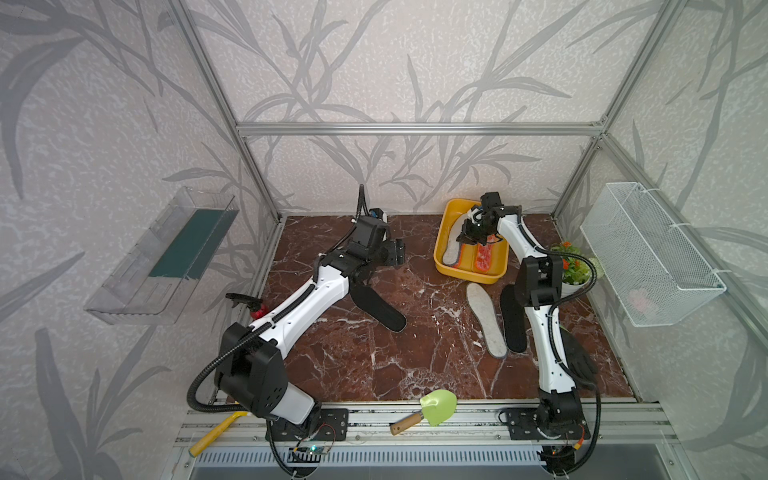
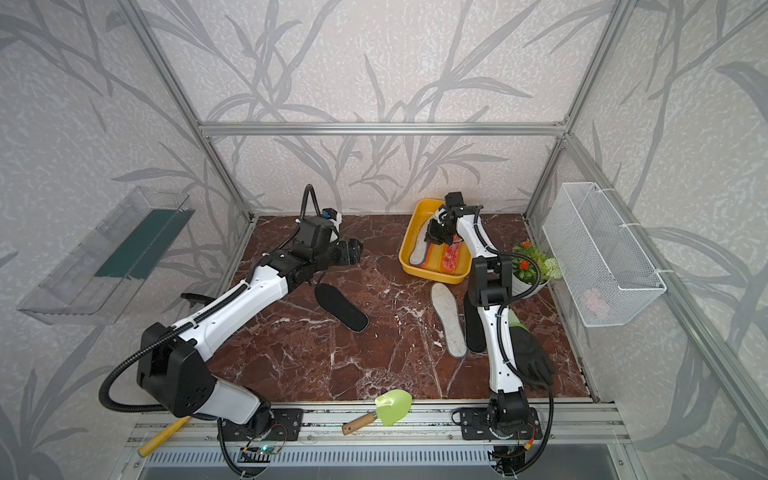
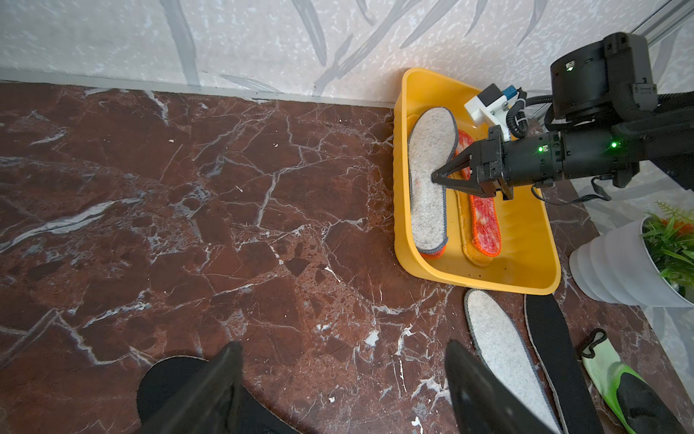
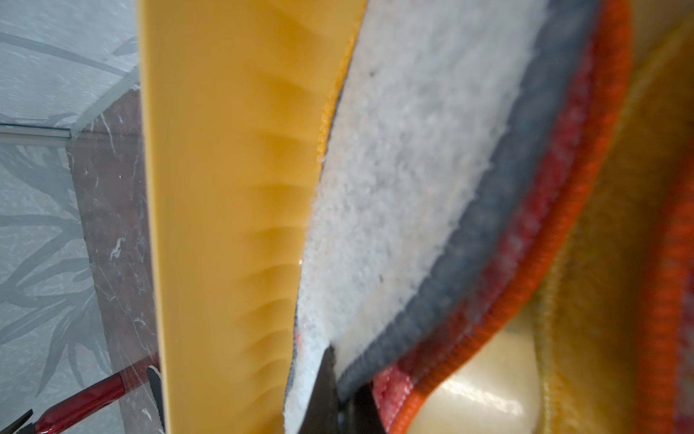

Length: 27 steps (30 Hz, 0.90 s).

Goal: Put the insoles into the storage box
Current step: Place the insole in the storage box.

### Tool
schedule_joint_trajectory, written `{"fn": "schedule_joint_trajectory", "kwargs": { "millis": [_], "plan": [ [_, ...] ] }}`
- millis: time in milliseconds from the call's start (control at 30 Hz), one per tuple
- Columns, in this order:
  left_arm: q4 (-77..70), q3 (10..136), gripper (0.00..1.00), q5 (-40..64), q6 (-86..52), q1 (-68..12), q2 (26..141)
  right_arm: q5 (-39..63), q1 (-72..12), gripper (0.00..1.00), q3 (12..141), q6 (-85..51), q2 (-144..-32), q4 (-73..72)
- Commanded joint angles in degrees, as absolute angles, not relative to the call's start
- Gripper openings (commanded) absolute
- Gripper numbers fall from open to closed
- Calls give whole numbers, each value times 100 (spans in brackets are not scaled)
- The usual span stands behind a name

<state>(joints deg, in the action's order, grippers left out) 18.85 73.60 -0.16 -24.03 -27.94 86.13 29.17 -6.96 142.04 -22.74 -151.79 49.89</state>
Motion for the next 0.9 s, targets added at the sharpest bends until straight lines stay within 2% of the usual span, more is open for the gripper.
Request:
{"fn": "schedule_joint_trajectory", "kwargs": {
  "millis": [0,433,867],
  "plan": [
    [1909,7282,83,-108,-2385,-2761,8394,2737,-644,0,14383,-2320,-15411,5371],
    [1914,7303,82,-97,-2371,-2762,8437,2434,-636,0,14638,-2386,-15583,5703],
    [1936,7348,82,-112,-2353,-2761,8477,2544,-647,28,14639,-2435,-15401,5728]
  ]
}}
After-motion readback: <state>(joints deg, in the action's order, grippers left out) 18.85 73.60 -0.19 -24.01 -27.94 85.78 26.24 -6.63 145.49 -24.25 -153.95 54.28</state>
